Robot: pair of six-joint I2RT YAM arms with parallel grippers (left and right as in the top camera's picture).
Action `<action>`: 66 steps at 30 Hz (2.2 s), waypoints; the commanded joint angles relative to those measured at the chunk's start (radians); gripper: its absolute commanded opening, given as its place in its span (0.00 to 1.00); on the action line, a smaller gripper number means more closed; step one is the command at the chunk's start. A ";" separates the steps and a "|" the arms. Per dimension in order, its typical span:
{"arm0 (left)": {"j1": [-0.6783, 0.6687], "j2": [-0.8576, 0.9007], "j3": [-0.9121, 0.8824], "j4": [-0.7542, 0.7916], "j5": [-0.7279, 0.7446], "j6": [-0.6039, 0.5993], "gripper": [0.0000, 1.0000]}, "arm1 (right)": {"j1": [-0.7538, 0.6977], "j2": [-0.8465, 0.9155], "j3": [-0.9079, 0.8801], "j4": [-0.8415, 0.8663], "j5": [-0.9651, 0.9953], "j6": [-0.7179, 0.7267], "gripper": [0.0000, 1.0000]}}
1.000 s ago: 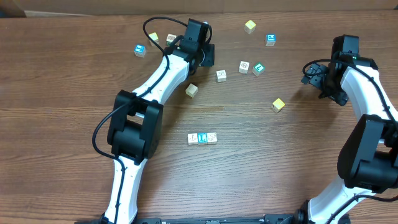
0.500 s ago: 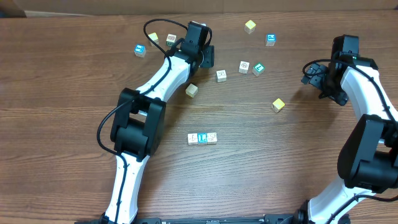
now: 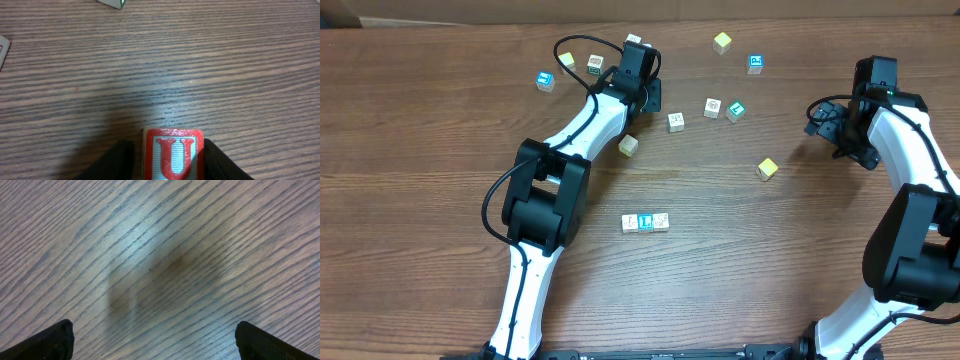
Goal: Form a horizontal line
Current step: 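Lower the left gripper over the U block and grasp it, then carry the U block with the left gripper toward the row's left end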
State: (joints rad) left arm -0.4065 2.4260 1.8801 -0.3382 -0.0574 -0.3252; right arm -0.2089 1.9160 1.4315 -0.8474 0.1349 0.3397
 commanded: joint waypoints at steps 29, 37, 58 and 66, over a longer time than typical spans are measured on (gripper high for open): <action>-0.006 -0.510 0.002 -0.610 -0.058 0.011 0.26 | 0.000 -0.021 0.021 0.005 0.003 -0.001 1.00; -0.005 -0.535 0.000 -0.977 -0.055 0.011 0.28 | 0.000 -0.021 0.021 0.005 0.003 -0.001 1.00; -0.006 -0.535 -0.120 -1.265 -0.148 -0.046 0.27 | 0.000 -0.021 0.021 0.005 0.003 -0.001 1.00; -0.006 -0.710 -0.303 -1.249 -0.159 -0.061 0.28 | 0.000 -0.021 0.021 0.005 0.003 -0.001 1.00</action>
State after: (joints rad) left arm -0.4065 1.8313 1.6333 -1.5932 -0.1970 -0.3599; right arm -0.2089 1.9160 1.4315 -0.8471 0.1349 0.3397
